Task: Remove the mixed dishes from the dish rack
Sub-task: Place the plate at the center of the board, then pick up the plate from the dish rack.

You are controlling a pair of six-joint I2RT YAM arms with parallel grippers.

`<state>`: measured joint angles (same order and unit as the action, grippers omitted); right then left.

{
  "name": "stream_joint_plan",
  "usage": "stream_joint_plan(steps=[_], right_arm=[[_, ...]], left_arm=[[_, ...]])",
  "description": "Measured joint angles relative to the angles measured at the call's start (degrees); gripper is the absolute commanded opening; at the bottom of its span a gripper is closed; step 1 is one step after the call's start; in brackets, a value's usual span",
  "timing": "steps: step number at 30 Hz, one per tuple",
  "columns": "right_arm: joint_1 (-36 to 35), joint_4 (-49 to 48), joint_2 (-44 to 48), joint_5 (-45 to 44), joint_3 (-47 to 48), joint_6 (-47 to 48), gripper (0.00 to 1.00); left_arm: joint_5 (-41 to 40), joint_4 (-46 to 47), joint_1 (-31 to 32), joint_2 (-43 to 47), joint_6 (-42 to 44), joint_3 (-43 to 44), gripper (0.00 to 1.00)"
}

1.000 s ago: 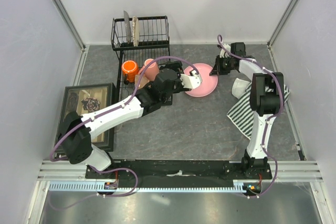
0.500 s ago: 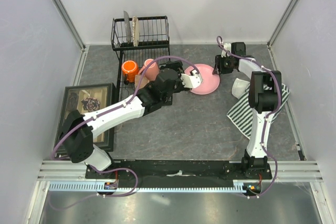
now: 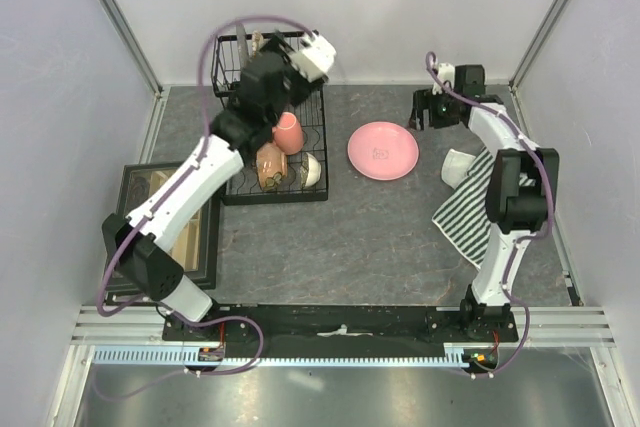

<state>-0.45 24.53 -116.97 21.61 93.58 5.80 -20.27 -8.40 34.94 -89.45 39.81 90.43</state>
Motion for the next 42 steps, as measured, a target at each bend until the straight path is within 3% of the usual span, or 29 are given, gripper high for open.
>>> stream_joint_plan(steps=[7,15,25,42], right_arm=[[0.02,0.24,9.94,3.06,-1.16,-0.44,0.89],[-0.11,1.84,12.15,3.89,-6.78,-0.5,0.94],[-0.13,2.97,12.26,3.98,-8.74,-0.66,0.96],[-0.13,2.95,12.48,4.13,-10.8,-1.05,0.96]], left_arm=[[5.68,-10.1,-10.19,-7.13,-9.73,18.91,0.89],[11.34,-21.99,-15.72,-17.73,-18.03,31.36,0.89],[14.43,-28.0,-18.91,-21.84,-24.72,32.85,0.86],[16.41,-28.79,-19.87,-23.98,-29.22,32.96,0.72]])
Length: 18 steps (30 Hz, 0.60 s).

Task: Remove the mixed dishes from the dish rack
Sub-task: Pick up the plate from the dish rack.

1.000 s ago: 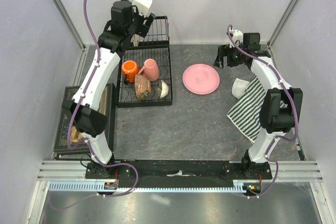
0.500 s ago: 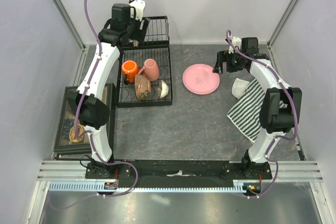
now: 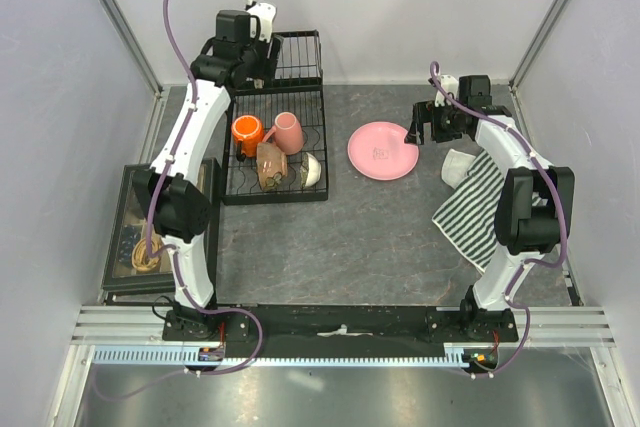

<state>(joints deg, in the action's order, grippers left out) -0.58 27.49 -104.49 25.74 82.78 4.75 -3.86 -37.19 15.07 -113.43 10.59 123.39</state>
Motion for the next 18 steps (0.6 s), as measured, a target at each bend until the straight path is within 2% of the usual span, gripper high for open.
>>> stream_joint_plan(steps=[4,11,18], right_arm=[[0.0,-0.07,0.09,0.0,-0.42,0.02,0.95],[0.0,-0.13,0.11,0.02,-1.79,0.04,0.95],[0.0,-0.28,0.15,0.02,-3.08,0.04,0.95]], left_arm=[[0.0,0.02,0.0,-0.9,-0.63,0.0,0.7],[-0.04,0.61,0.0,-1.31,-1.4,0.0,0.6],[-0.5,2.05,0.0,-1.33,-2.32,0.0,0.56]])
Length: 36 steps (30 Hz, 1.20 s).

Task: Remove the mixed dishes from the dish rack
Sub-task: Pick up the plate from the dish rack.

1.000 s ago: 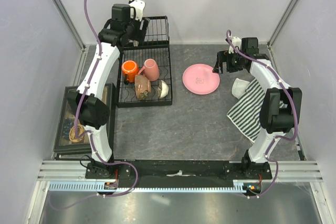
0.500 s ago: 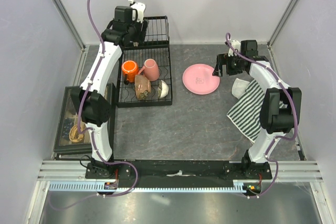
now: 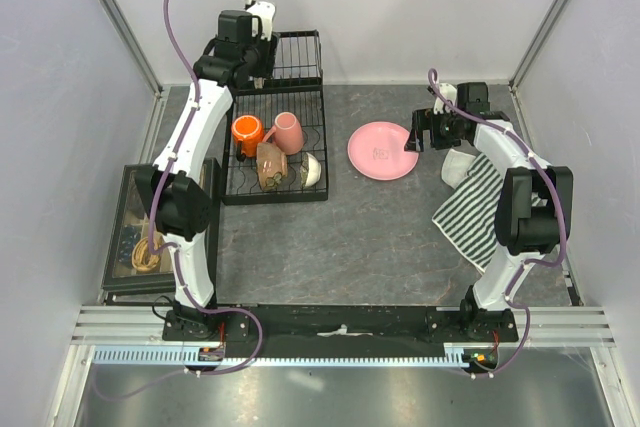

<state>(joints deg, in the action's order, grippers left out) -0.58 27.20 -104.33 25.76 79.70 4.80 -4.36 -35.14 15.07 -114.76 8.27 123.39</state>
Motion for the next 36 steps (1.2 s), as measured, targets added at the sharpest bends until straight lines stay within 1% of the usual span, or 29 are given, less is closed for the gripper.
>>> stream_joint_plan(steps=[4,10,16,24,25,28,30,33,34,36], right_arm=[[0.0,-0.2,0.04,0.0,-0.37,0.0,0.94],[0.0,-0.31,0.04,0.0,-0.61,0.04,0.94],[0.0,-0.57,0.33,-0.04,-1.36,0.15,0.94],[0.0,-0.59,0.37,-0.07,-1.55,0.15,0.93],[0.02,-0.59,0.37,-0.07,-1.57,0.17,0.93],[0.02,-0.59,0.37,-0.07,-1.6,0.15,0.93],[0.02,-0.68,0.37,-0.07,-1.7,0.17,0.93],[0.02,-0.81,0.37,-0.13,-2.12,0.17,0.93],[0.02,-0.83,0.37,-0.13,-2.25,0.17,0.93],[0.0,-0.83,0.37,-0.15,-2.43,0.17,0.93]], left_arm=[[-0.28,0.61,0.0,-0.02,-0.44,0.0,0.51],[-1.6,1.88,0.0,-0.28,-1.38,-0.02,0.47],[-2.8,2.82,0.0,-1.27,-1.64,-0.04,0.45],[-3.72,4.22,-0.37,-1.88,-2.54,-0.9,0.38],[-3.74,4.31,-0.46,-1.88,-2.67,-1.01,0.35],[-4.13,4.74,-0.55,-1.88,-3.06,-1.46,0.3],[-4.33,5.07,-0.59,-1.88,-3.56,-1.68,0.29],[-4.35,5.49,-0.59,-1.86,-4.35,-1.92,0.23],[-4.37,5.6,-0.59,-1.86,-4.76,-1.97,0.17],[-4.35,5.81,-0.59,-1.84,-5.11,-2.19,0.11]])
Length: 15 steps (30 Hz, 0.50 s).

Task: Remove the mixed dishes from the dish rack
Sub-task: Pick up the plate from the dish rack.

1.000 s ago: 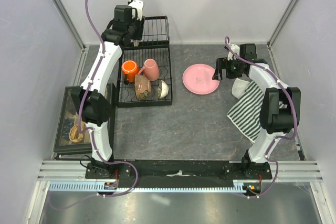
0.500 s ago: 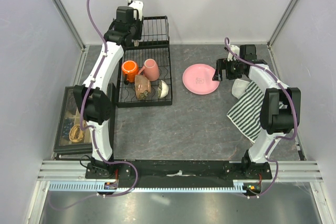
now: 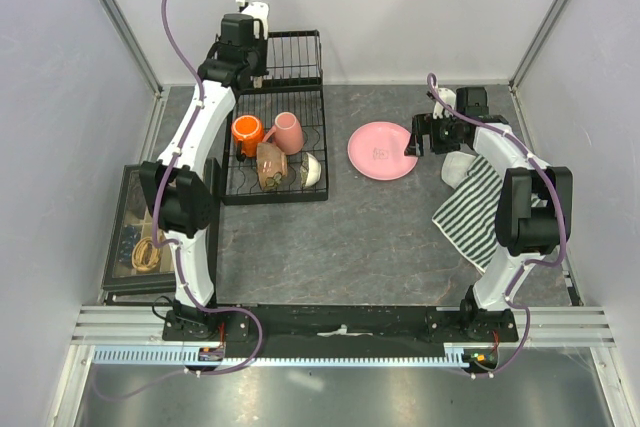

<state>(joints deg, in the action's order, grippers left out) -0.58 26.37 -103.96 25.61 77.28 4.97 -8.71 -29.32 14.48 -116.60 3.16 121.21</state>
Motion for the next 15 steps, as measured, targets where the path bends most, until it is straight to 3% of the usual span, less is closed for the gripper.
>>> stream_joint_plan(steps=[4,15], right_arm=[[0.0,-0.07,0.0,0.0,-0.02,0.02,0.93],[0.0,-0.52,0.0,0.02,-1.01,0.02,0.93]], left_arm=[[-0.02,0.39,0.0,0.17,-1.14,-0.39,0.02],[-1.38,1.18,0.0,1.25,-5.33,-1.81,0.02]])
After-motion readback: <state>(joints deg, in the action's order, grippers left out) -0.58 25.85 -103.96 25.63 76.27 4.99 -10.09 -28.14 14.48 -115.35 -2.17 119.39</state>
